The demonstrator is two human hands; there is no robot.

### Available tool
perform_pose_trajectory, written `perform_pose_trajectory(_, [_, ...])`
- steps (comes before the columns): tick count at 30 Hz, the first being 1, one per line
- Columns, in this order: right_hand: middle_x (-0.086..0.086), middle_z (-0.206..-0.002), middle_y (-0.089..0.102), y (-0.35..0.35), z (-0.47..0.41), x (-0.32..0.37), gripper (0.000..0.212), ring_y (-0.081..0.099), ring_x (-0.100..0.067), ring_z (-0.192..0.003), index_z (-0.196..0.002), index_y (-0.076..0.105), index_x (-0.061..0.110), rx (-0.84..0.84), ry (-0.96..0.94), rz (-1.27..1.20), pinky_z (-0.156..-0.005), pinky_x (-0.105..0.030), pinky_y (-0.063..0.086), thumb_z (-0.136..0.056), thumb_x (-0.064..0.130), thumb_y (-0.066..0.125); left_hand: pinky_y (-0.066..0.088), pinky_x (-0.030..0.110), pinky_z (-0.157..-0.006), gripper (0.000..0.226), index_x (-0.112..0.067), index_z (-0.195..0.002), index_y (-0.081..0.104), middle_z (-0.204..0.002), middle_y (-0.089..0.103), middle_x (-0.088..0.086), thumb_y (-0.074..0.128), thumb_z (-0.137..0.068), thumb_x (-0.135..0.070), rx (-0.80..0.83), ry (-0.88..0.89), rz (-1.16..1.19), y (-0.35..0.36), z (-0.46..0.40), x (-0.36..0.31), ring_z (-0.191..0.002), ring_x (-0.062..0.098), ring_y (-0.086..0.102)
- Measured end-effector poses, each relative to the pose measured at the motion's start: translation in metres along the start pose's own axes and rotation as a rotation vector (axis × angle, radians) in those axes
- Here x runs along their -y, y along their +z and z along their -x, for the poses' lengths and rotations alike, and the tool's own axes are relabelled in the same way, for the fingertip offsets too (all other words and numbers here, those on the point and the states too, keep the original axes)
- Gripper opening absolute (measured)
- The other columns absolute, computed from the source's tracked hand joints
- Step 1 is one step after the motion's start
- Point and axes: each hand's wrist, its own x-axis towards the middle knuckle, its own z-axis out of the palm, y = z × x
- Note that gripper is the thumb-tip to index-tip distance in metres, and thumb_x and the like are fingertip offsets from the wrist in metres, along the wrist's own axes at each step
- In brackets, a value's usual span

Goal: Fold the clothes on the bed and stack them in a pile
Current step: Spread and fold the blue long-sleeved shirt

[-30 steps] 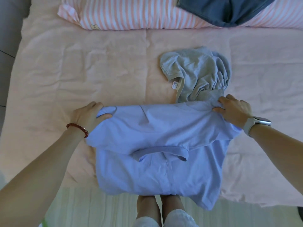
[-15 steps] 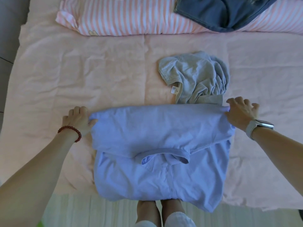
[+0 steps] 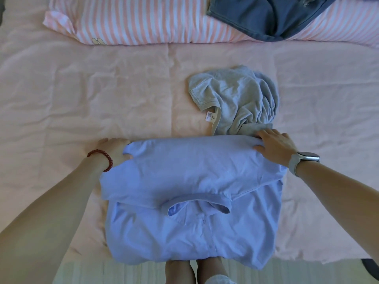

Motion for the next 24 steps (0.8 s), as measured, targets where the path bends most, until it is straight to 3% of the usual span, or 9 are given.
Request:
perform_pose_trajectory(4, [-0.01, -0.121, 0.05, -0.002, 0.008, -0.003, 0.031, 0.05, -0.03, -0.109, -0.116, 0.048, 0.01, 0.052, -0.008, -0.027, -0.078, -0.037, 0.039, -0.095, 0.033, 0.046, 0.031, 0.028, -0.067, 0.02, -0.008, -0.092, 0.052, -0.094, 0.052, 0.005, 0.059, -0.089, -0.026, -0.008, 0.044, 0.191, -0.004, 0.01, 0.005, -0.083, 0.022, 0.047])
perform_pose_trajectory(8, [-0.007, -0.112, 0.06, -0.014, 0.013, 0.001, 0.024, 0.059, -0.03, -0.096, -0.109, 0.047, 0.014, -0.05, 0.031, -0.022, -0.066, -0.031, 0.034, -0.097, 0.033, 0.039, 0.033, 0.03, -0.064, 0.02, -0.01, -0.082, 0.047, -0.08, 0.05, 0.001, 0.057, -0.09, -0.025, -0.106, 0.006, 0.225, -0.023, 0.026, 0.015, -0.077, 0.022, 0.047])
perform_pose_trajectory(13, [-0.011, -0.108, 0.063, -0.055, 0.002, 0.019, 0.021, 0.059, -0.032, -0.096, -0.104, 0.051, 0.01, -0.261, 0.029, 0.008, -0.067, -0.032, 0.03, -0.096, 0.027, 0.044, 0.032, 0.032, -0.064, 0.03, -0.015, -0.069, 0.037, -0.074, 0.047, 0.002, 0.055, -0.091, -0.024, -0.221, -0.063, 0.216, -0.064, 0.031, 0.023, -0.073, 0.025, 0.045])
perform_pose_trajectory(19, [-0.017, -0.109, 0.06, -0.079, 0.003, 0.03, 0.023, 0.056, -0.036, -0.1, -0.109, 0.055, 0.002, -0.469, 0.05, -0.001, -0.078, -0.042, 0.036, -0.094, 0.019, 0.048, 0.036, 0.038, -0.071, 0.014, -0.004, -0.096, 0.055, -0.101, 0.057, 0.015, 0.052, -0.091, -0.016, -0.507, -0.109, 0.146, -0.091, 0.037, 0.023, -0.094, 0.033, 0.05])
perform_pose_trajectory(24, [-0.026, -0.09, 0.06, -0.077, 0.023, 0.032, 0.014, 0.058, -0.044, -0.084, -0.093, 0.06, -0.005, -0.723, -0.002, -0.108, -0.069, -0.048, 0.039, -0.089, 0.009, 0.057, 0.038, 0.048, -0.073, 0.019, 0.004, -0.101, 0.061, -0.1, 0.059, 0.026, 0.061, -0.084, -0.004, -0.808, -0.061, 0.146, -0.094, 0.054, 0.015, -0.093, 0.043, 0.053])
